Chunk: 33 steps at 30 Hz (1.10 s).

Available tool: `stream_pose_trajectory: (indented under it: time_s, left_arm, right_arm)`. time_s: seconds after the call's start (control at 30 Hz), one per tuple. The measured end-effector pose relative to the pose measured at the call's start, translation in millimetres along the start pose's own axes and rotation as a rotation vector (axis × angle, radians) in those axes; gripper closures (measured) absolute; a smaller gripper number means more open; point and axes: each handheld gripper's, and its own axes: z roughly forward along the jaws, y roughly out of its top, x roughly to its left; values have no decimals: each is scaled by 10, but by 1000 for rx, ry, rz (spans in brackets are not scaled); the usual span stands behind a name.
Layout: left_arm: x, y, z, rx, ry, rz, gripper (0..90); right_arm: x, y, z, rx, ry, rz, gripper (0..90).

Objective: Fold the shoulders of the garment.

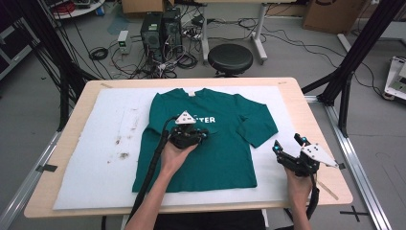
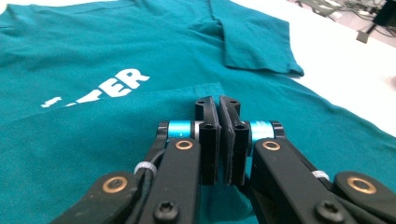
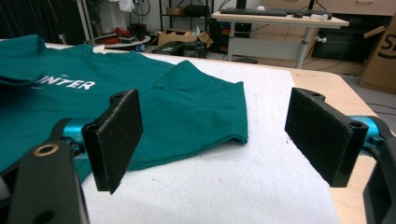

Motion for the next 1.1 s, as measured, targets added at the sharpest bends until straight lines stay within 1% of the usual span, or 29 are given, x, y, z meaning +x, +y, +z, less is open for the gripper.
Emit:
stream_pose_trajectory:
  time_s: [0.03,0.13,0.3,0.4,0.53,0.67,0.77,0.97,1.0,1.1]
  left_arm:
    - [-31,2,34,5,-3,7,865]
    - [-51,6,62,2,-10,9,864]
    - [-83,19,97,-14,-28,0,864]
    - [-105,22,122,-8,-36,6,864]
    - [-150,26,166,-4,-47,4,864]
    - [-187,30,212,9,-54,18,863]
    - [-207,35,242,6,-62,9,863]
    - [-241,40,285,3,-66,16,863]
    - [-246,38,299,0,-65,7,862]
    - [-247,29,328,18,-63,14,862]
  right_arm:
    - [0,0,-1,0,1,-1,194]
    - [2,0,-2,1,2,1,194]
    - [1,0,-2,-1,0,-2,194]
    - [1,-1,-1,-2,1,-3,194]
    - [3,-1,-2,0,2,0,194]
    - [2,-1,-2,1,2,0,194]
    - [3,0,-2,2,4,0,194]
    - [4,1,0,3,4,0,194]
    - [5,0,1,2,3,-1,194]
    - [1,1,4,-1,3,-6,194]
